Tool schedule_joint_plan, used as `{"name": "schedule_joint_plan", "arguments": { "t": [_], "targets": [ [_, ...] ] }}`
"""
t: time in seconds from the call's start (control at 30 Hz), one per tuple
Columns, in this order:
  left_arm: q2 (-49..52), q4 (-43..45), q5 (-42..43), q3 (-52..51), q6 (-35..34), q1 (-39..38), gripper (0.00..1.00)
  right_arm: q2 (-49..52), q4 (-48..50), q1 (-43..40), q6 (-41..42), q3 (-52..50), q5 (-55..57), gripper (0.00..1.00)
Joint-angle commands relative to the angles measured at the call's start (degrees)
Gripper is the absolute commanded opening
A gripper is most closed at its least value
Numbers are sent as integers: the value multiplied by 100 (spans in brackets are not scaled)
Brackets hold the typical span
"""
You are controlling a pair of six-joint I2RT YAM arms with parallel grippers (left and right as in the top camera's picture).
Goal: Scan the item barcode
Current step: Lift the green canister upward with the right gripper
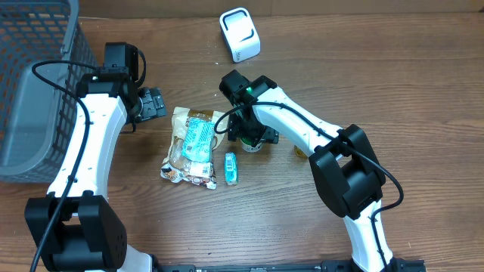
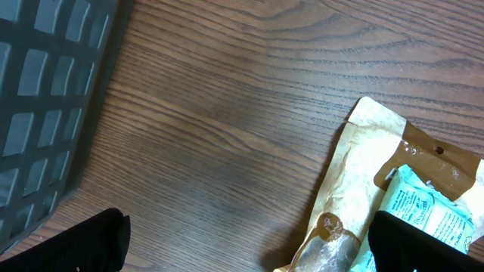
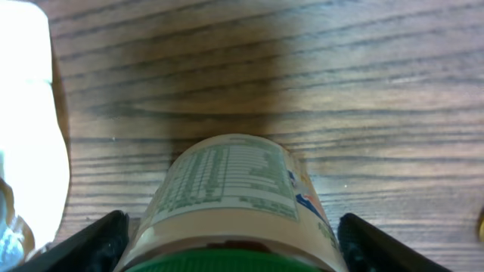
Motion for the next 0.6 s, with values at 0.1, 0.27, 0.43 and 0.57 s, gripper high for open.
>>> {"name": "schedule_joint_plan", "arguments": {
  "t": [0.1, 0.27, 0.43, 0.57],
  "targets": [
    [-24, 24, -15, 83, 107, -7, 100, 39, -28, 0, 20, -46, 42, 100],
    [-24, 24, -15, 83, 107, -7, 99, 39, -46, 2, 22, -46, 33, 79],
    [-24, 24, -15, 83, 109, -7, 100, 39, -28, 2, 17, -46, 192, 65],
    [-24, 24, -15, 83, 107, -7, 100, 39, -50, 2, -393, -46, 289, 54]
  ]
}}
